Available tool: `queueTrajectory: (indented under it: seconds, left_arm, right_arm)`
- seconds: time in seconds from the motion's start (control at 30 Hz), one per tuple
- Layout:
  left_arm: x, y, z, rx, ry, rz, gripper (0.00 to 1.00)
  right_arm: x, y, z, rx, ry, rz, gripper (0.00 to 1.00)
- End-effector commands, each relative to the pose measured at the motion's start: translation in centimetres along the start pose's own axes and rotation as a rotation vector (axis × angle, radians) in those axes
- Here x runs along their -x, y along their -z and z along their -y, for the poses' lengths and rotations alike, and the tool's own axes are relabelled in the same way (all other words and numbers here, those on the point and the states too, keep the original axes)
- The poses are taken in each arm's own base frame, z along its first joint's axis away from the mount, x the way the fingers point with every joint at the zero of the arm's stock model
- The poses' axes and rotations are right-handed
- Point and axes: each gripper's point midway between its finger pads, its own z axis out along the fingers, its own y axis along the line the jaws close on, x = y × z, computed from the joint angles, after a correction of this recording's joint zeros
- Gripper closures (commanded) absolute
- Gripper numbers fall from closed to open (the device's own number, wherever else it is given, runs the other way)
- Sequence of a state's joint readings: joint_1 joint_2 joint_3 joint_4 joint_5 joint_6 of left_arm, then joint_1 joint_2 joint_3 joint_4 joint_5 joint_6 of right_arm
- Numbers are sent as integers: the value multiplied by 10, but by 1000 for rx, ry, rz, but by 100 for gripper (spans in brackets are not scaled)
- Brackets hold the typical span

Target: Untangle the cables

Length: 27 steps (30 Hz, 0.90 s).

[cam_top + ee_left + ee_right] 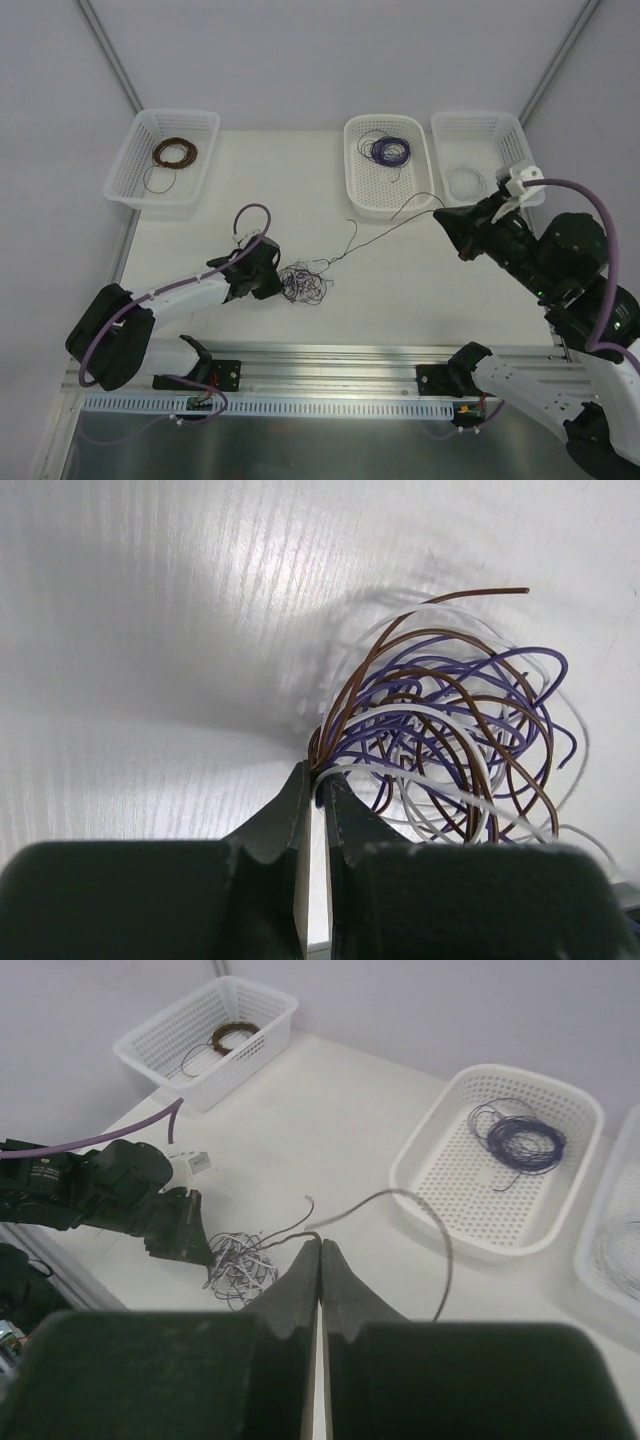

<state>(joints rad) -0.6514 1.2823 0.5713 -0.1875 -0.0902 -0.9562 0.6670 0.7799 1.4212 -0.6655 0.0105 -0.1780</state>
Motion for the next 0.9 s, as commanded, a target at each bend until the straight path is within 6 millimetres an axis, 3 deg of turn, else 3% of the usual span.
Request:
queueTrajectory:
  seconds: [0.0, 0.17, 0.3, 0.43, 0.63, 0.67, 0.73, 0.77, 0.8, 0.87]
  left_arm:
    - [10, 0, -6, 47, -14, 11, 100]
    - [14, -1, -12, 68, 3, 8, 100]
    - [20, 0, -16, 70, 26, 14, 100]
    - [26, 4, -18, 68, 22, 29, 100]
    - [30, 19, -3, -21, -65, 31, 98]
    - [31, 24, 3, -52, -82, 29, 93]
    - [28, 32, 15, -118, -130, 7, 82]
    - [29, 38, 21, -149, -148, 14, 69]
    - [29, 43, 26, -176, -166, 16, 64]
    - [31, 58, 40, -254, -216, 27, 47]
  right_arm:
    - [30, 32, 18, -97, 41, 110, 99]
    - [64, 70, 35, -196, 54, 247, 99]
    - [67, 79, 45, -256, 69, 259, 99]
    - [44, 60, 40, -222, 70, 162, 99]
    - [-23, 10, 17, -78, 40, -67, 99]
    - [-41, 1, 12, -48, 18, -117, 99]
    - [-55, -12, -2, 26, -10, -145, 99]
    - [-62, -18, -11, 73, -30, -166, 99]
    - [-78, -24, -13, 87, -41, -203, 99]
    - [-88, -35, -18, 116, -66, -225, 99]
